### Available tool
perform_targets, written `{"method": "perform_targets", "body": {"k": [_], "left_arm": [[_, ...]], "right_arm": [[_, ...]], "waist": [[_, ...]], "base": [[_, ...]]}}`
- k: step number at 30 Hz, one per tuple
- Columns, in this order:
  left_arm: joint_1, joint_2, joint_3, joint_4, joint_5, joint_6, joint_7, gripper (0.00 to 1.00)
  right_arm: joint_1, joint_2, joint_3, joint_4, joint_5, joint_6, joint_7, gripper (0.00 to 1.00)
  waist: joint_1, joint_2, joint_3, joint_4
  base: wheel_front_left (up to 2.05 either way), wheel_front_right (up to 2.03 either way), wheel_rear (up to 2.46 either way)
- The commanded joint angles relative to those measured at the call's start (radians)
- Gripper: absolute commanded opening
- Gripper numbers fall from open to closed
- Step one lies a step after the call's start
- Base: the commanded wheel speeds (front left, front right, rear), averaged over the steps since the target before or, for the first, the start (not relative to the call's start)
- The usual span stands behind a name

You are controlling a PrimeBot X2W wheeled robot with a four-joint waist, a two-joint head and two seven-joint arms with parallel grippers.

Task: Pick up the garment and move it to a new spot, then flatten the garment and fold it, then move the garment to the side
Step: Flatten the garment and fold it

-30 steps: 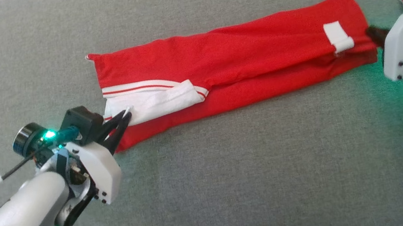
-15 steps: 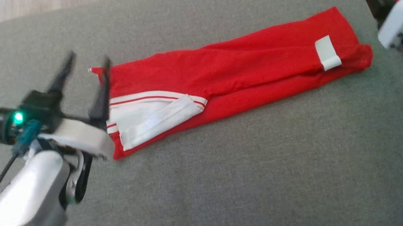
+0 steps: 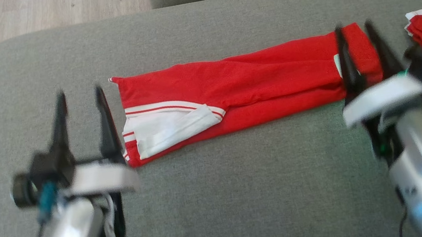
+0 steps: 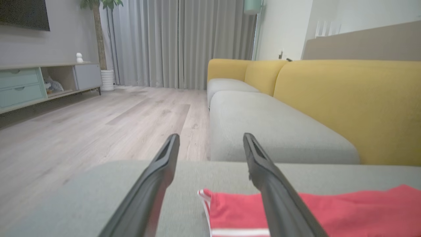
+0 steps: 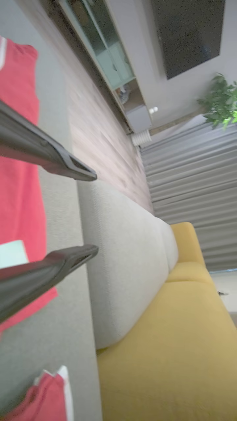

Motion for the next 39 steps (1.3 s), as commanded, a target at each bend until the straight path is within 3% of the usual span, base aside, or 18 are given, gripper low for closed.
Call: {"method": "perform_targets", "body": {"k": [1, 7, 11, 13, 17, 21, 28, 29, 30, 31, 35, 39], "left_arm": [[0.000, 0.004, 0.069, -0.035, 0.033, -0.008, -0.005, 1.00], [0.128, -0.090, 0.162, -0.024, 0.142, -0.074, -0.005, 1.00], [0.131, -0.132, 0.211, -0.008, 0.193, -0.126, -0.005, 1.00], [0.121, -0.147, 0.233, 0.000, 0.214, -0.150, -0.005, 1.00], [0.094, -0.187, 0.272, 0.011, 0.266, -0.198, -0.005, 1.00], [0.083, -0.214, 0.298, 0.016, 0.301, -0.232, -0.005, 1.00], [0.066, -0.243, 0.343, 0.028, 0.345, -0.274, -0.005, 1.00], [0.065, -0.246, 0.350, 0.030, 0.349, -0.278, -0.005, 1.00], [0.065, -0.246, 0.350, 0.030, 0.349, -0.278, -0.005, 1.00], [0.064, -0.248, 0.356, 0.033, 0.354, -0.282, -0.005, 1.00], [0.068, -0.256, 0.384, 0.043, 0.369, -0.293, -0.005, 1.00], [0.073, -0.262, 0.405, 0.048, 0.381, -0.305, -0.005, 1.00]], "right_arm": [[0.013, 0.023, 0.004, -0.049, -0.047, -0.001, -0.011, 1.00], [0.135, 0.061, -0.076, -0.128, -0.111, -0.001, -0.014, 1.00], [0.136, 0.063, -0.107, -0.143, -0.142, -0.001, -0.014, 1.00], [0.115, 0.063, -0.154, -0.124, -0.213, -0.001, -0.007, 1.00], [0.035, 0.063, -0.327, -0.017, -0.318, -0.001, 0.054, 1.00], [-0.029, 0.063, -0.424, 0.096, -0.344, -0.001, 0.089, 1.00], [-0.100, 0.063, -0.460, 0.293, -0.377, -0.001, 0.118, 1.00], [-0.108, 0.063, -0.452, 0.319, -0.375, -0.001, 0.118, 0.78], [-0.108, 0.063, -0.452, 0.319, -0.375, -0.001, 0.118, 0.78], [-0.114, 0.063, -0.442, 0.339, -0.376, -0.001, 0.112, 0.00], [-0.136, 0.063, -0.443, 0.365, -0.408, -0.001, 0.064, 0.00], [-0.142, 0.054, -0.524, 0.311, -0.498, -0.001, 0.044, 0.00]], "waist": [[0.0002, -0.0001, 0.003, 0.002], [0.0002, -0.0001, 0.027, 0.013], [0.0002, -0.0001, 0.052, 0.022], [0.0002, -0.0001, 0.066, 0.025], [0.0002, -0.0001, 0.112, 0.036], [0.0002, -0.0001, 0.150, 0.046], [0.0002, -0.0001, 0.190, 0.057], [0.0002, -0.0001, 0.192, 0.057], [0.0002, -0.0001, 0.192, 0.057], [0.0002, -0.0001, 0.192, 0.056], [0.0002, -0.0001, 0.179, 0.040], [0.0002, -0.0001, 0.157, 0.019]], "base": [[0.00, 0.00, 0.00], [0.00, 0.00, 0.00], [0.00, 0.00, 0.00], [0.00, 0.00, 0.00], [0.00, 0.00, 0.00], [0.00, 0.00, 0.00], [0.00, 0.00, 0.00], [0.00, 0.00, 0.00], [0.00, 0.00, 0.00], [0.00, 0.00, 0.00], [0.00, 0.00, 0.00], [0.00, 0.00, 0.00]]}}
